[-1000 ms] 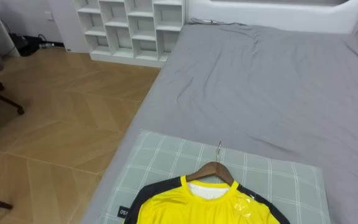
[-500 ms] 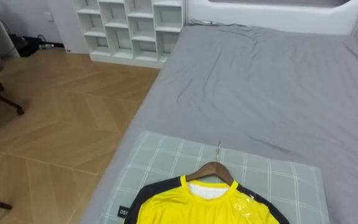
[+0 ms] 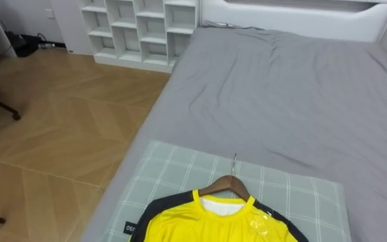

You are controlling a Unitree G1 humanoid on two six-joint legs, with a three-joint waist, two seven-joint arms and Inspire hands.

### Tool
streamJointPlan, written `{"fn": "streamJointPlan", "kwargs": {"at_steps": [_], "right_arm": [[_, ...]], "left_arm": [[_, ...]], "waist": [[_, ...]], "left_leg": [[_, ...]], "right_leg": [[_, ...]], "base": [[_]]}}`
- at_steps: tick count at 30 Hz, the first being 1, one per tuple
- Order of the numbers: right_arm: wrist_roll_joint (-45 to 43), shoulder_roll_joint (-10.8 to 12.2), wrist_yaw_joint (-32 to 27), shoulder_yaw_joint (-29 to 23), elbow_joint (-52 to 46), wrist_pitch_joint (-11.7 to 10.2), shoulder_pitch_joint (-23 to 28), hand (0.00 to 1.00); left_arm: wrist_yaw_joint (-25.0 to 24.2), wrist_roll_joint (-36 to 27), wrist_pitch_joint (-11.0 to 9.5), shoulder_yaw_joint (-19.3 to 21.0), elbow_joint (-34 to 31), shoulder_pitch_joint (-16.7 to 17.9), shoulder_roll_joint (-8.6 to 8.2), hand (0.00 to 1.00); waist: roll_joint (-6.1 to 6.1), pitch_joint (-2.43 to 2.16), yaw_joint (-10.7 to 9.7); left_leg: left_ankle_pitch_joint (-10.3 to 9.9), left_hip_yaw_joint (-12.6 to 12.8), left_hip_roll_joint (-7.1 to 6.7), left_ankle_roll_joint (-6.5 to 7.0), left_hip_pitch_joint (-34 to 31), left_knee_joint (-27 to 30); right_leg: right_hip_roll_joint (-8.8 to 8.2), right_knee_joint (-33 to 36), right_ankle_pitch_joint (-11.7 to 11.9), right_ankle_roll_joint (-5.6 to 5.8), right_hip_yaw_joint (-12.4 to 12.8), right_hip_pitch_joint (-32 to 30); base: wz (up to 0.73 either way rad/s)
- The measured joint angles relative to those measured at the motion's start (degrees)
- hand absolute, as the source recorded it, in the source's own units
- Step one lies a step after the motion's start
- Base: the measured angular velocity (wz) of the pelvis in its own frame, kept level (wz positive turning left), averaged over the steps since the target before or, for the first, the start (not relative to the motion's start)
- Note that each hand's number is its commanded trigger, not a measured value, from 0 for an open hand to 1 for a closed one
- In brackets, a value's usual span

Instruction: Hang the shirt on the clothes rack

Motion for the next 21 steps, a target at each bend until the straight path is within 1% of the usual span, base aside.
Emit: {"fn": "streamJointPlan", "kwargs": {"at_steps": [4, 7, 9, 11, 12, 15, 19, 21], "right_arm": [[-0.16, -0.01, 0.00, -0.01, -0.05, -0.02, 0.09, 0.00], [-0.17, -0.29, -0.04, 0.00, -0.03, -0.02, 0.23, 0.00], [-0.25, -0.60, -0.08, 0.06, -0.01, -0.01, 0.18, 0.00], [-0.25, -0.83, -0.04, 0.07, 0.06, 0.00, 0.10, 0.00], [-0.37, -0.99, 0.04, 0.07, 0.06, 0.03, 0.03, 0.00], [-0.84, -1.18, 0.10, 0.18, 0.07, 0.08, -0.02, 0.00], [-0.86, -1.19, -0.04, 0.16, 0.07, 0.11, -0.02, 0.00], [-0.64, -1.20, -0.21, 0.16, 0.01, 0.12, 0.08, 0.00]], "left_arm": [[2.17, 0.44, -0.06, 0.90, -0.50, 0.47, -0.03, 0.00], [4.73, 1.26, -0.08, 3.94, -0.54, 0.45, 0.00, 0.00], [7.47, 2.69, -0.17, 5.75, -0.60, 0.41, 0.06, 0.00], [9.80, 2.72, -0.44, 6.90, -0.90, 0.47, 0.21, 0.00], [11.26, 2.71, -0.86, 7.69, -1.49, 0.47, 0.29, 0.00], [14.88, 2.69, -2.24, 7.84, -1.63, 0.52, 0.94, 0.00], [18.42, 2.68, -2.52, 7.83, -3.08, 0.76, 1.66, 0.00], [21.02, 2.71, -3.77, 7.83, -3.97, 0.96, 1.96, 0.00]], "waist": [[0.08, 0.01, 0.15], [0.41, 0.01, 0.47], [0.92, 0.16, 0.78], [1.13, 0.41, 1.02], [1.15, 0.43, 1.29], [1.03, 0.47, 1.51], [0.86, 0.52, 1.43], [0.86, 0.51, 1.48]], "left_leg": [[-0.08, -0.01, 0.01, 0.13, 0.10, 0.01], [-0.10, 0.00, 0.04, 0.15, 0.19, 0.01], [-0.14, -0.18, 0.04, 0.19, 0.40, -0.09], [-0.16, -0.26, 0.03, 0.18, 1.16, -0.41], [-0.16, -0.30, 0.04, 0.18, 1.23, -0.41], [-0.16, -0.39, 0.02, 0.19, 1.30, -0.41], [-0.23, -0.50, -0.01, 0.28, 1.70, -0.42], [-0.32, -0.59, -0.02, 0.36, 2.04, -0.44]], "right_leg": [[0.01, 0.07, 0.02, 0.03, 0.03, 0.12], [0.04, 0.20, 0.05, 0.06, 0.06, 0.12], [0.09, 0.25, 0.05, 0.06, 0.01, 0.36], [0.13, 0.13, 0.04, 0.06, 0.01, 1.02], [0.13, 0.12, 0.04, 0.06, -0.05, 1.08], [0.09, 0.19, 0.06, 0.08, -0.18, 1.17], [0.05, -0.04, 0.09, 0.13, -0.34, 1.69], [0.04, -0.06, 0.12, 0.18, -0.38, 2.18]], "base": [[0.00], [0.00], [0.02], [0.00], [0.00], [0.01], [0.00], [0.00]]}}
